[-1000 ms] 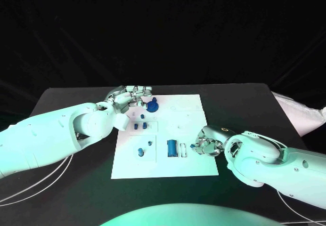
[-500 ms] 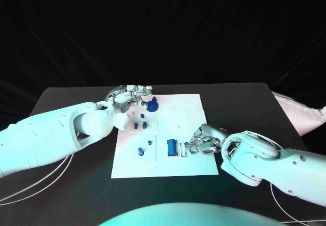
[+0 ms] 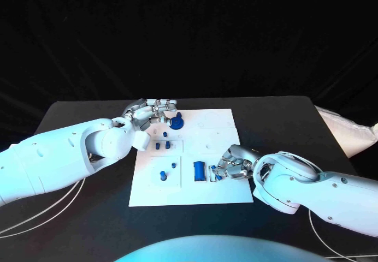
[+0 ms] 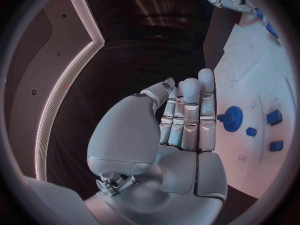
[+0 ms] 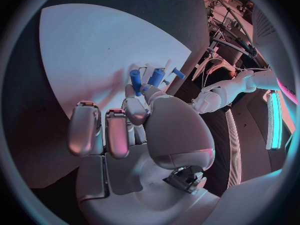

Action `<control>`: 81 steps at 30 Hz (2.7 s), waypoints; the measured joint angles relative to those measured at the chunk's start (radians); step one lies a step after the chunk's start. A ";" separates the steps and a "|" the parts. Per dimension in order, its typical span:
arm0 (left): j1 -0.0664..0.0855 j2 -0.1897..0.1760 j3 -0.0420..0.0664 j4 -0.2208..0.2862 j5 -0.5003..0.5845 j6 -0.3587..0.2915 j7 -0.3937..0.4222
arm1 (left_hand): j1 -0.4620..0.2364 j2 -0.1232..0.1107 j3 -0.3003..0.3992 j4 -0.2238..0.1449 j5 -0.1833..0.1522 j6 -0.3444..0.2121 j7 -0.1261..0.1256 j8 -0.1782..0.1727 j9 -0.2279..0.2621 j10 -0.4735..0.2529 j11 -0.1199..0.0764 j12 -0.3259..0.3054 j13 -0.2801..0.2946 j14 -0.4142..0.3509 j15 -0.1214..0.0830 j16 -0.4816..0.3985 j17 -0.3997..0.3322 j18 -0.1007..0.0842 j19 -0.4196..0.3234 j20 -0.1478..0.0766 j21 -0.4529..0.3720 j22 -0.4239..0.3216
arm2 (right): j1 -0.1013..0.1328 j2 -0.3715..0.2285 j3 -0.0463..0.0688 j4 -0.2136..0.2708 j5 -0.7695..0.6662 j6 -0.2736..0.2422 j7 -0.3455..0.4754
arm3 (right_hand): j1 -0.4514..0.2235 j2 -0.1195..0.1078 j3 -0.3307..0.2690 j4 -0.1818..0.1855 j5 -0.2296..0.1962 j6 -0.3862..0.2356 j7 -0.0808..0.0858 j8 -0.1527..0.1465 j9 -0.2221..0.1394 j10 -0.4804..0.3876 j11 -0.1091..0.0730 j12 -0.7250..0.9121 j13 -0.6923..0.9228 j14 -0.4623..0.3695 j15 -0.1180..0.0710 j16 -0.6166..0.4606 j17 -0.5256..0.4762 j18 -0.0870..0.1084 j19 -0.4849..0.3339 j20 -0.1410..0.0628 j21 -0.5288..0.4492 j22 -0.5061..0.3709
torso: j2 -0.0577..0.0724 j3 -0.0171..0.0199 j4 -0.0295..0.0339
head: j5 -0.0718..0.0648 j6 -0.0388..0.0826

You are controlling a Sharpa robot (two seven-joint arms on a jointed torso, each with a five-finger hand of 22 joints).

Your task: Assemble the parts on the task board

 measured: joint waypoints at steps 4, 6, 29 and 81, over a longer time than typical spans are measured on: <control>0.000 0.000 0.000 0.000 0.000 0.000 0.000 | 0.000 0.000 0.000 0.000 0.000 0.000 0.000 0.000 0.000 0.000 0.000 0.000 0.000 0.000 0.000 0.000 0.000 0.000 0.000 0.000 0.000 0.000 | 0.000 0.005 0.000 -0.004 -0.001 0.008 -0.003 | -0.012 0.002 0.000 0.009 0.000 0.004 -0.004 0.000 0.010 0.000 0.000 0.005 0.005 0.000 0.000 0.004 0.000 0.000 0.000 0.000 0.000 0.002 | 0.000 0.0003 -0.0001 | 0.000 -0.002; 0.000 0.000 0.000 0.000 0.000 0.000 -0.001 | 0.000 0.000 0.000 0.000 0.000 0.000 0.000 0.000 0.000 0.000 0.000 0.000 0.000 0.000 0.000 0.000 0.000 0.000 0.000 0.000 0.000 0.000 | 0.000 0.007 0.000 -0.006 -0.002 0.012 -0.006 | -0.013 0.003 0.001 0.010 0.000 0.006 -0.006 0.000 0.010 0.000 0.000 0.005 0.005 0.000 0.000 0.004 0.000 0.000 0.000 0.000 0.000 0.002 | 0.000 0.0003 -0.0003 | 0.000 -0.002; 0.000 0.002 0.000 -0.003 0.000 0.005 -0.007 | 0.000 0.000 0.000 0.000 0.000 0.000 0.000 0.000 0.000 -0.004 -0.004 0.000 0.000 -0.004 -0.004 0.000 -0.001 0.000 0.000 0.000 0.000 -0.001 | 0.002 0.028 0.002 -0.013 -0.047 0.049 -0.034 | -0.065 -0.013 -0.011 0.042 -0.045 0.024 -0.020 0.009 0.019 0.010 -0.004 0.012 0.017 0.000 0.000 0.004 0.000 0.000 0.000 0.000 0.004 0.005 | 0.000 0.0003 0.0001 | -0.003 -0.007; 0.000 0.001 0.000 -0.007 -0.001 0.011 -0.013 | 0.000 0.000 0.000 0.000 0.000 0.000 0.000 0.000 0.000 -0.004 -0.004 0.000 0.000 -0.004 -0.004 0.000 -0.002 0.000 0.000 0.000 0.000 -0.001 | 0.000 -0.016 0.000 0.016 -0.078 0.103 0.011 | -0.031 -0.024 -0.244 0.049 -0.147 0.023 -0.016 -0.003 0.046 0.010 -0.003 0.007 0.037 0.000 0.000 0.003 0.000 0.000 0.000 0.000 0.004 0.003 | 0.000 0.0003 0.0001 | 0.000 -0.010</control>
